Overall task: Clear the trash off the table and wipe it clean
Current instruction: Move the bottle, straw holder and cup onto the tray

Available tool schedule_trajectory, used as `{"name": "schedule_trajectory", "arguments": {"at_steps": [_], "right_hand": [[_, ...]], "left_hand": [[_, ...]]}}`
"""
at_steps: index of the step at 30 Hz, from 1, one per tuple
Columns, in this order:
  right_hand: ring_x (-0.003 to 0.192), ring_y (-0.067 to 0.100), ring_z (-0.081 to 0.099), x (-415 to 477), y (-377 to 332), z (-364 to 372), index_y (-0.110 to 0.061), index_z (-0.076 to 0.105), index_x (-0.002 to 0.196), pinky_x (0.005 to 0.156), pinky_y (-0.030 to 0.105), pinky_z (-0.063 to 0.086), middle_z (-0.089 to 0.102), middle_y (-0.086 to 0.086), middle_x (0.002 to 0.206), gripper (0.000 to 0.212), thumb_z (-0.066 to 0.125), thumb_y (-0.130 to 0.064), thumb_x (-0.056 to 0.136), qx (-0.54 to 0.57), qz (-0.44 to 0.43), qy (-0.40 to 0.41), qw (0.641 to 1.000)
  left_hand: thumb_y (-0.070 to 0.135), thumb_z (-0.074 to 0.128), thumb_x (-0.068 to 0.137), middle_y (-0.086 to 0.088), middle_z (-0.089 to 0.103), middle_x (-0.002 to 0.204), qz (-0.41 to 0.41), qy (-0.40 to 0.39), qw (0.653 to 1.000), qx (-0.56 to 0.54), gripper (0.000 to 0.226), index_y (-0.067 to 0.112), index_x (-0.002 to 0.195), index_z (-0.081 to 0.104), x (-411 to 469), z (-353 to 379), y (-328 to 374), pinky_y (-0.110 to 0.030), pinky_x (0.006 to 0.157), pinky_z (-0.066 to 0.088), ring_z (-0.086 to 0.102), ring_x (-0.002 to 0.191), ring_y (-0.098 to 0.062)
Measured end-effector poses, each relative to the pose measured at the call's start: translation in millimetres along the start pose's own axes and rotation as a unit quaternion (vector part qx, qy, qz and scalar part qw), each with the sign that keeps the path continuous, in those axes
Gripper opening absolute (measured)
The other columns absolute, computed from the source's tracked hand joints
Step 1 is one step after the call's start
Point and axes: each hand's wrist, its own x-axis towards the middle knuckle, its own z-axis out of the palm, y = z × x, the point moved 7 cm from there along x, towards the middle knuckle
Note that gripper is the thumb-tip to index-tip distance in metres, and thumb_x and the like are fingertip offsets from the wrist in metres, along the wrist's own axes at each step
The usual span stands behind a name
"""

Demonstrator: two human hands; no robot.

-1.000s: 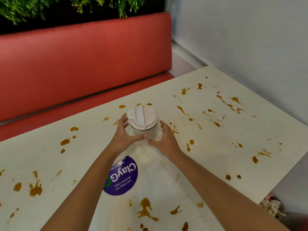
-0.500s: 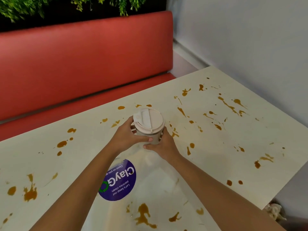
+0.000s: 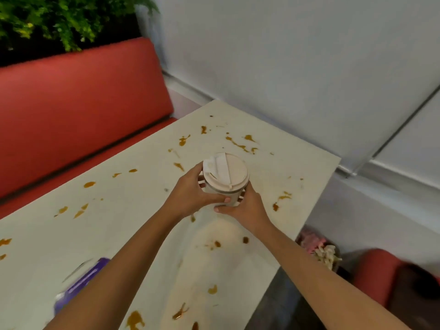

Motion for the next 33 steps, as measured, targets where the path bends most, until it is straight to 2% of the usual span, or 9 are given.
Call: {"name": "schedule_trajectory", "arguments": {"at_steps": [5, 11, 16, 18, 20, 23, 25, 28, 33], "right_hand": [[0.107, 0.009, 0.05, -24, 23, -105, -0.024, 0.038, 0.125, 0.069, 0.004, 0.043, 0.052, -0.007, 0.117, 0.084, 0.087, -0.014, 0.058, 0.028, 0.016, 0.091, 0.995], [0.107, 0.004, 0.047, -65, 71, -215, -0.022, 0.039, 0.125, 0.067, -0.003, 0.038, 0.049, -0.011, 0.113, 0.082, 0.087, -0.013, 0.059, 0.042, 0.041, 0.191, 0.98], [0.107, 0.005, 0.05, -116, 125, -298, -0.024, 0.038, 0.125, 0.076, 0.005, 0.041, 0.051, -0.012, 0.114, 0.084, 0.087, -0.013, 0.057, 0.057, 0.068, 0.271, 0.959], [0.105, 0.004, 0.05, -142, 148, -326, -0.018, 0.04, 0.126, 0.075, 0.001, 0.041, 0.052, -0.009, 0.114, 0.083, 0.087, -0.009, 0.057, 0.066, 0.078, 0.301, 0.948], [0.103, 0.0, 0.051, -169, 171, -349, -0.017, 0.041, 0.127, 0.076, -0.003, 0.038, 0.053, -0.011, 0.112, 0.085, 0.087, -0.009, 0.056, 0.072, 0.087, 0.327, 0.938], [0.106, -0.008, 0.052, -209, 207, -377, -0.016, 0.043, 0.13, 0.083, -0.002, 0.036, 0.055, -0.015, 0.118, 0.093, 0.091, -0.016, 0.05, 0.07, 0.103, 0.36, 0.925], [0.111, -0.009, 0.05, -239, 230, -393, -0.015, 0.043, 0.133, 0.085, -0.001, 0.035, 0.056, -0.011, 0.123, 0.097, 0.091, -0.021, 0.048, 0.064, 0.121, 0.381, 0.914], [0.105, -0.019, 0.048, -285, 266, -411, -0.018, 0.043, 0.128, 0.083, -0.002, 0.035, 0.055, -0.01, 0.121, 0.092, 0.091, -0.013, 0.05, 0.07, 0.15, 0.427, 0.889], [0.102, -0.02, 0.048, -345, 323, -431, -0.036, 0.04, 0.116, 0.078, -0.002, 0.037, 0.053, -0.018, 0.114, 0.086, 0.088, -0.006, 0.051, 0.066, 0.189, 0.479, 0.855]], "left_hand": [[0.024, 0.087, 0.058, 0.022, 0.053, 0.108, 0.065, -0.076, 0.995, -0.002, 0.078, 0.033, 0.122, 0.043, 24, 91, 61, -0.001, 0.069, 0.043, 0.054, 0.093, 0.002], [0.027, 0.088, 0.056, 0.021, 0.053, 0.111, 0.115, -0.182, 0.977, 0.006, 0.081, 0.035, 0.123, 0.043, 36, 211, 118, -0.007, 0.078, 0.042, 0.053, 0.103, -0.004], [0.037, 0.089, 0.046, 0.031, 0.055, 0.104, 0.138, -0.267, 0.954, 0.006, 0.084, 0.04, 0.118, 0.046, 26, 324, 153, -0.007, 0.082, 0.04, 0.054, 0.098, 0.012], [0.029, 0.09, 0.05, 0.033, 0.055, 0.102, 0.146, -0.306, 0.941, 0.013, 0.081, 0.038, 0.118, 0.047, 16, 369, 161, -0.003, 0.08, 0.039, 0.051, 0.095, 0.02], [0.022, 0.09, 0.054, 0.03, 0.054, 0.103, 0.159, -0.34, 0.927, 0.022, 0.08, 0.032, 0.122, 0.048, 4, 412, 167, 0.001, 0.078, 0.038, 0.052, 0.094, 0.018], [0.024, 0.09, 0.052, 0.025, 0.054, 0.108, 0.172, -0.39, 0.904, 0.032, 0.083, 0.036, 0.12, 0.044, -21, 473, 171, 0.004, 0.078, 0.036, 0.052, 0.097, 0.015], [0.024, 0.091, 0.051, 0.025, 0.055, 0.109, 0.173, -0.422, 0.889, 0.029, 0.085, 0.036, 0.12, 0.043, -39, 513, 168, 0.0, 0.082, 0.039, 0.05, 0.098, 0.019], [0.033, 0.091, 0.048, 0.02, 0.056, 0.12, 0.171, -0.471, 0.865, 0.028, 0.091, 0.037, 0.125, 0.043, -66, 569, 160, -0.014, 0.094, 0.041, 0.051, 0.111, 0.01], [0.028, 0.091, 0.052, 0.022, 0.052, 0.125, 0.171, -0.529, 0.83, 0.037, 0.094, 0.029, 0.132, 0.042, -107, 647, 140, -0.002, 0.093, 0.033, 0.045, 0.115, 0.013]]}}
